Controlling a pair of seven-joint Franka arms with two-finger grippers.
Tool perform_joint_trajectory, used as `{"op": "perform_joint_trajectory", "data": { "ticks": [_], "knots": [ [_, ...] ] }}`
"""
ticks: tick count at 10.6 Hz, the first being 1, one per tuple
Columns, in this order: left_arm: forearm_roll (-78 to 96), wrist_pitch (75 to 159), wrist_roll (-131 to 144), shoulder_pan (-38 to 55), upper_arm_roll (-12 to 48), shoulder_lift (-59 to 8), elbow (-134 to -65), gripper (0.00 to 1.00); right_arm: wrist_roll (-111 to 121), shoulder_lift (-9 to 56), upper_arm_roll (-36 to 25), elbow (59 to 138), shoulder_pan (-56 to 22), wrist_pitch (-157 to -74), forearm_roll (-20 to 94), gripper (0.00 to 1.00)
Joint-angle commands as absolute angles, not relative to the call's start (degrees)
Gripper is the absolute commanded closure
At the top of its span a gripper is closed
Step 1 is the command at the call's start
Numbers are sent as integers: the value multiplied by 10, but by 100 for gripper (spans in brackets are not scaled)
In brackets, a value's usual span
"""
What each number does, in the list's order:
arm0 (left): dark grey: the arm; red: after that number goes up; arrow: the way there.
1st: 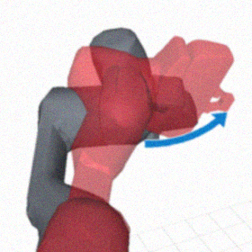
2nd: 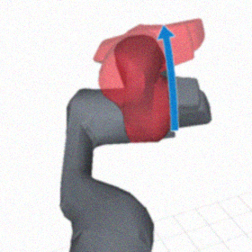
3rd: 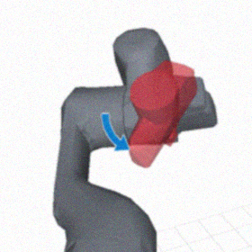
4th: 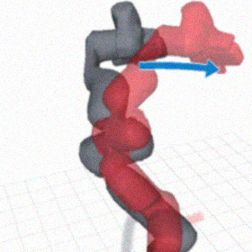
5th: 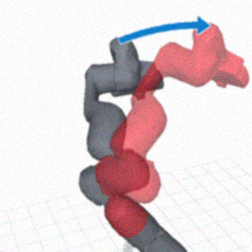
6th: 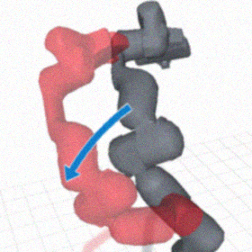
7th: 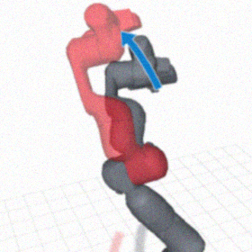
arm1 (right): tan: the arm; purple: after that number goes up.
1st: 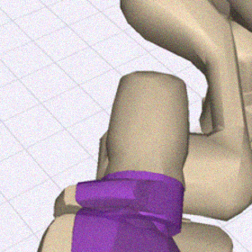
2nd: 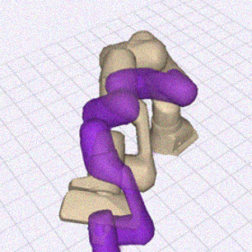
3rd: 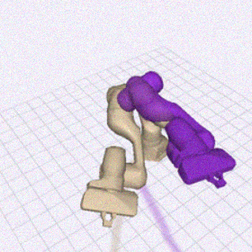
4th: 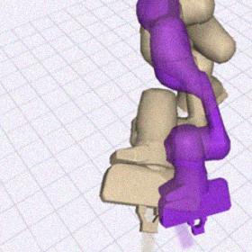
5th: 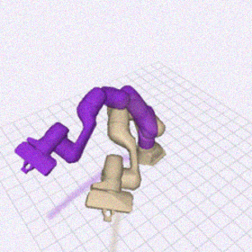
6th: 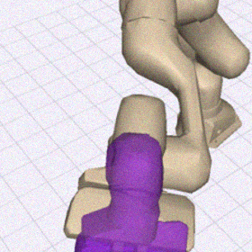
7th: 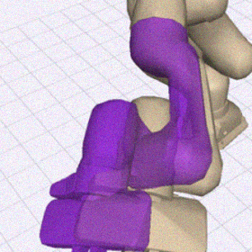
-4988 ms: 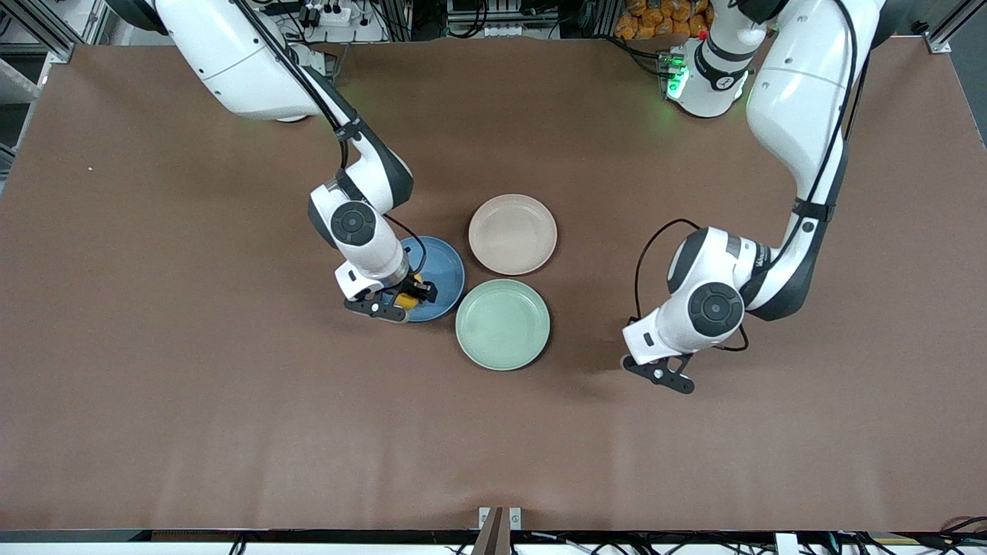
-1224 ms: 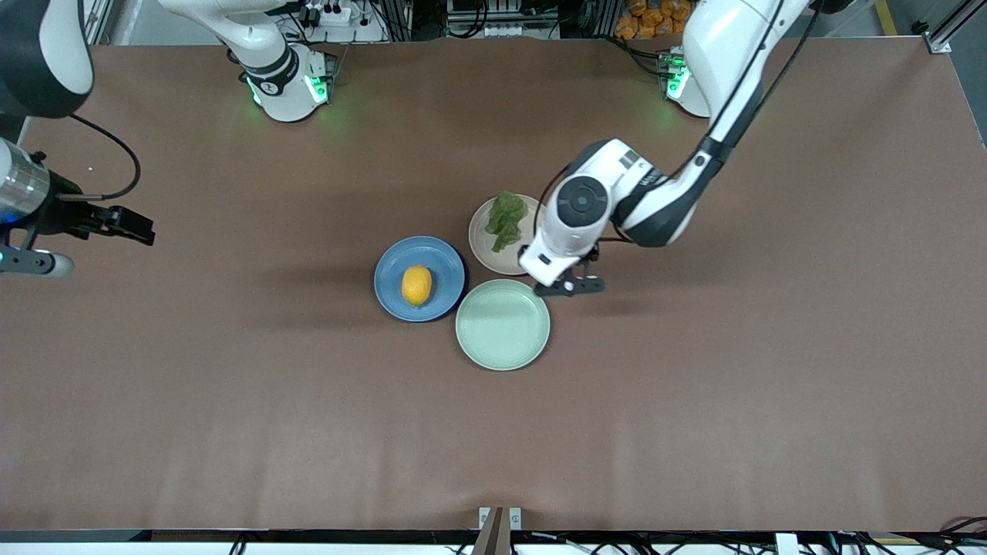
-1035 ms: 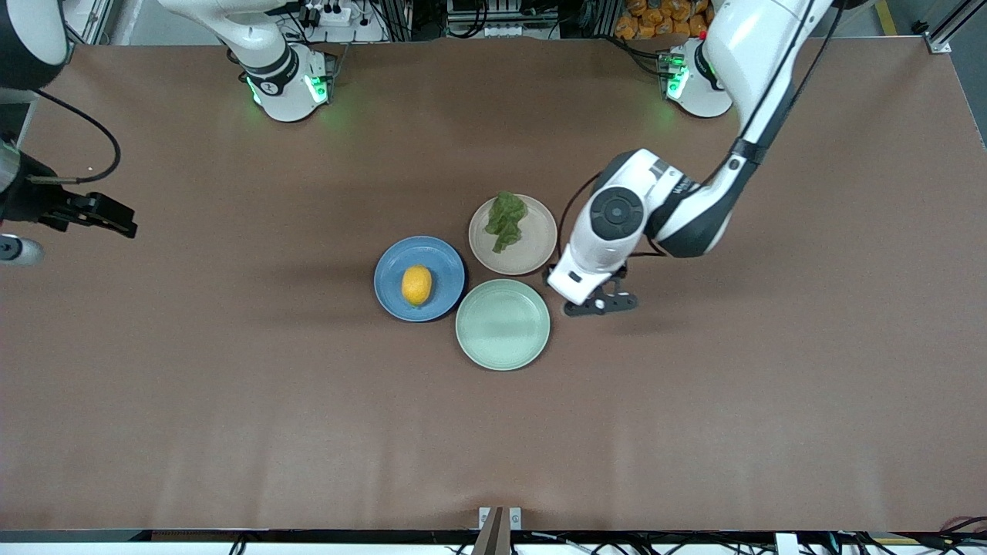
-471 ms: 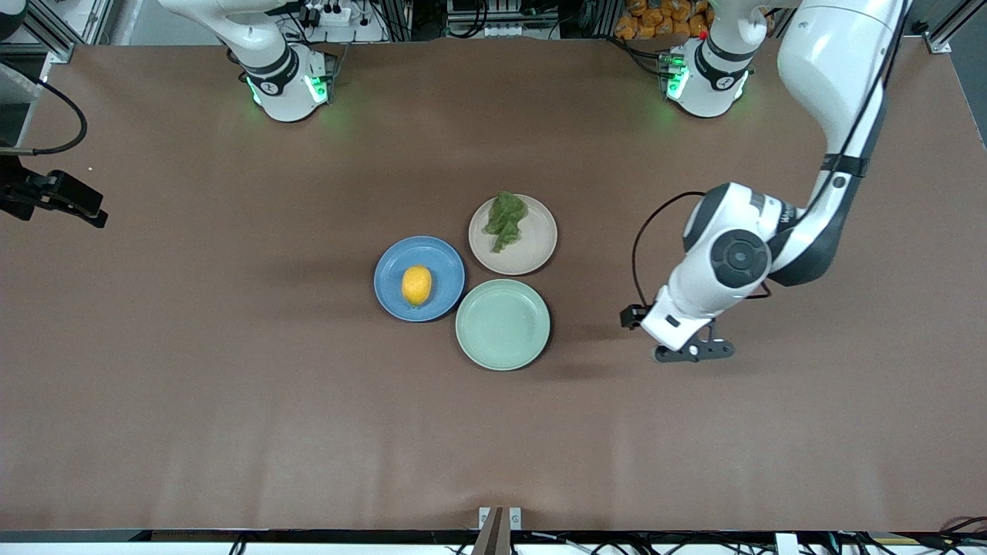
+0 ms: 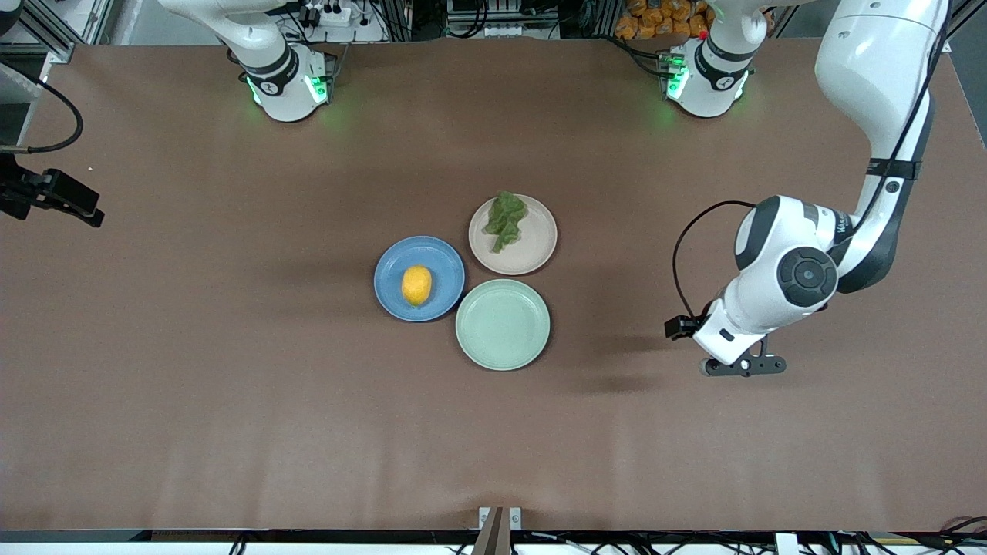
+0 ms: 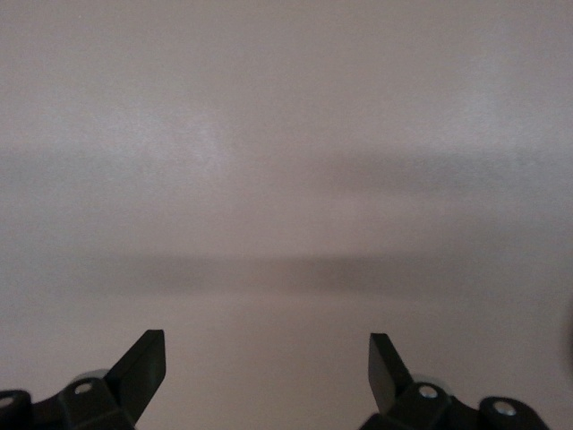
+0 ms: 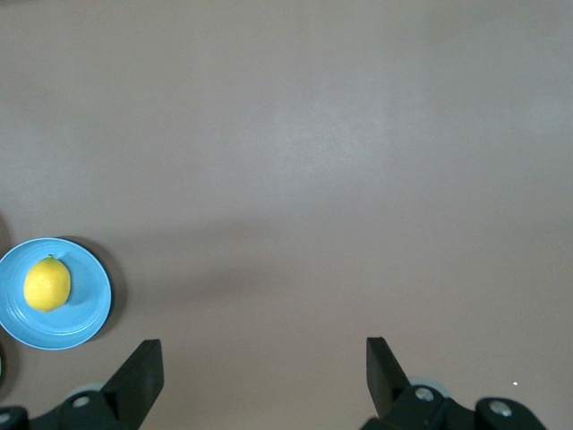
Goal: Place lemon and lettuce in plates
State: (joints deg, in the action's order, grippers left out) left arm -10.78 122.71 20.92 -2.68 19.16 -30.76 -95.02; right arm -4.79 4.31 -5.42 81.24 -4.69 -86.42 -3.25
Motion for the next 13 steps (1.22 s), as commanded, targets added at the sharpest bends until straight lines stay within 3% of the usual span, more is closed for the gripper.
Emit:
{"op": "perform_joint_trajectory", "data": {
  "ticks": [1,4,7,13],
  "knots": [
    [-121,1198,184,-27,180,-296,-968,0,-44,40,-57,811,-47,-861,-22,0],
    [-110,1184,109,10,100,-223,-1053,0,-50,43,-55,812,-48,-849,-9,0],
    [-29,1184,81,19,72,-148,-1102,0,-56,43,-56,811,-48,-837,11,0],
    [25,1179,76,22,65,-51,-1053,0,-58,45,-58,812,-47,-831,4,0]
  ]
}}
